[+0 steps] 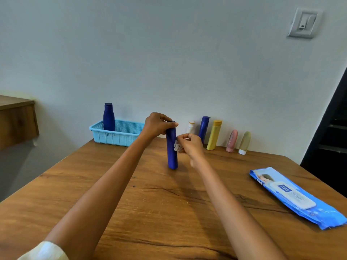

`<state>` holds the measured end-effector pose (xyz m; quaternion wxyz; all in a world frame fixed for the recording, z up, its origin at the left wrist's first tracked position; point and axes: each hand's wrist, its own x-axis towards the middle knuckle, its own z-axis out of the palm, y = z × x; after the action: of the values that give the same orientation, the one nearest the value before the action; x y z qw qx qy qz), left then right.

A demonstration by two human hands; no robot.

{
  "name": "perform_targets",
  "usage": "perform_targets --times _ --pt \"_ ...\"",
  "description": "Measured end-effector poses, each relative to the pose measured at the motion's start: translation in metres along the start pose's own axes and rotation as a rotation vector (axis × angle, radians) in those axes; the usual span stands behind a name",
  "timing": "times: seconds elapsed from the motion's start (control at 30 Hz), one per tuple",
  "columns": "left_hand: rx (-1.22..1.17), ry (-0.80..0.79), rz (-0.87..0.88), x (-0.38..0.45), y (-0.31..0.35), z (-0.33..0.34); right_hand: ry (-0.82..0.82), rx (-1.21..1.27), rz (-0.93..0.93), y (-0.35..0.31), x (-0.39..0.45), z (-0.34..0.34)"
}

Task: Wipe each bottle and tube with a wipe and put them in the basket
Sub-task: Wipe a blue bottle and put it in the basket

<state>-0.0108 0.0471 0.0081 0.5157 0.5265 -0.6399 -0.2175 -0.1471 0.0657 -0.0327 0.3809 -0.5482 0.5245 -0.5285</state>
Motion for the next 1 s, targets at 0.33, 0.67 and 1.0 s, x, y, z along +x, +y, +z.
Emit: perform_targets --times 0.33,0.67,1.0 --pt "-0.061 -0.244 0.079 -0.001 0.001 -0.017 -0.059 0.220 0.072 -0.009 -0.004 0.004" --pt "0.045 -0.302 0.129 0.000 -0.007 -0.037 0.072 0.077 -0.046 0.017 -0.008 0.016" --pt "0.037 -0.257 0.094 0.001 -0.003 -0.029 0.001 0.226 -0.055 -0.010 -0.006 0.014"
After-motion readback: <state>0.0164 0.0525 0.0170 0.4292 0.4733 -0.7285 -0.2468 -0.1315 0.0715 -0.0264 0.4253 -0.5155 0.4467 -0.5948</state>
